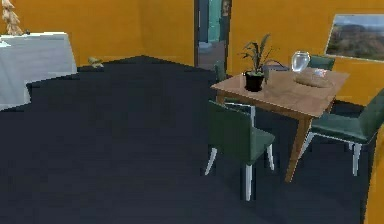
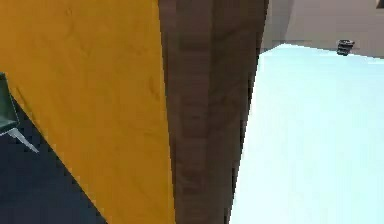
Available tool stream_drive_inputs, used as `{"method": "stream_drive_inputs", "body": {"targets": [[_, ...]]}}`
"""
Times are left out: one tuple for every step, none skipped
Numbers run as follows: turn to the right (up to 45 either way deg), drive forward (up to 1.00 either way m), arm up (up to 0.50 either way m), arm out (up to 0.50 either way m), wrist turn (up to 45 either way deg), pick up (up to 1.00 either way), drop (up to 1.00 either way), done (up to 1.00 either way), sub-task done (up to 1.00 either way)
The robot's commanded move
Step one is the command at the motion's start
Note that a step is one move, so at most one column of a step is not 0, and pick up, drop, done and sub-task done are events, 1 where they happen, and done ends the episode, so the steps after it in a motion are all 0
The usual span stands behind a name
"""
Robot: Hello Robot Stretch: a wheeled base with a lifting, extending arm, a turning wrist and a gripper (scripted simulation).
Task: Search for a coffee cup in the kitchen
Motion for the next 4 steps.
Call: {"method": "stream_drive_inputs", "body": {"targets": [[39.0, 0.00, 0.00, 0.00, 0.0, 0.00, 0.00, 0.00, 0.00], [0.0, 1.00, 0.00, 0.00, 0.0, 0.00, 0.00, 0.00, 0.00], [6.0, 0.00, 0.00, 0.00, 0.0, 0.00, 0.00, 0.00, 0.00], [0.0, 0.75, 0.00, 0.00, 0.0, 0.00, 0.00, 0.00, 0.00]]}}
